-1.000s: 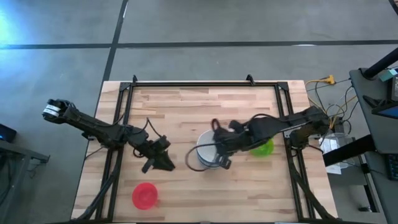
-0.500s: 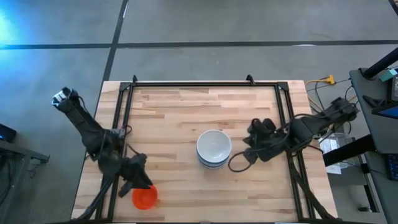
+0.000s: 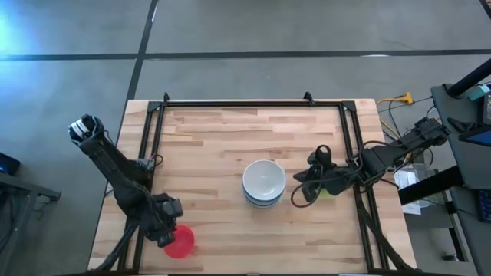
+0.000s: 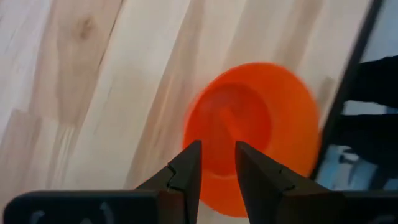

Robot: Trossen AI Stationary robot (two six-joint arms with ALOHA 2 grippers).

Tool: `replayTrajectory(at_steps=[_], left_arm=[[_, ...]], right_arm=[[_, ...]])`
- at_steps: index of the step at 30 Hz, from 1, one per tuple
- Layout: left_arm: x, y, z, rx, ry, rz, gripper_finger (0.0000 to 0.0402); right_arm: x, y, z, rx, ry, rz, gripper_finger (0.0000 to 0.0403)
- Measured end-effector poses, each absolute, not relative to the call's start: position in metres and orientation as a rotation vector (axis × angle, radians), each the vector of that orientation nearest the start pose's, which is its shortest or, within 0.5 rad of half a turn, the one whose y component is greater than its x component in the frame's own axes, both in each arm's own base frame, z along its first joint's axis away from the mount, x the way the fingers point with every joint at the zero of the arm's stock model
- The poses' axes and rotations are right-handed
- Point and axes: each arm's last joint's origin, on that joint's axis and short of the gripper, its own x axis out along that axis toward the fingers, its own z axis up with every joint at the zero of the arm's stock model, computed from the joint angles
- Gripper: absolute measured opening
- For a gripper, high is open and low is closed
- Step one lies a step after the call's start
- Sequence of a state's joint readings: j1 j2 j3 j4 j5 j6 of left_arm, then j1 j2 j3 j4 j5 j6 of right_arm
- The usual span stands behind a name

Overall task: Nest bowls inside each other
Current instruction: Stack the red bowl on top of the white bowl

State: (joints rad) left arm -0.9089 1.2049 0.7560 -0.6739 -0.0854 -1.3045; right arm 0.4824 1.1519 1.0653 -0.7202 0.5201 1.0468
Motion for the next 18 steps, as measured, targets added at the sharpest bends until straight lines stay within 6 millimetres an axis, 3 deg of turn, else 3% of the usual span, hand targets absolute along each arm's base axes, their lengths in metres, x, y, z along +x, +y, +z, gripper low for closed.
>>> replayTrajectory(at_steps=[12,18], left_arm=[[0.136,-0.167,0.177,-0.503,1.36,0.131,0.0081],[0.139,-0.165,0.163,-0.564,1.421,0.086,0.0069]], right_arm=[[0.208,0.093,0.329,0.583,0.582,-0.353,0.0009],[0.208,0.093,0.335,0.587,0.57,-0.344,0.0009]])
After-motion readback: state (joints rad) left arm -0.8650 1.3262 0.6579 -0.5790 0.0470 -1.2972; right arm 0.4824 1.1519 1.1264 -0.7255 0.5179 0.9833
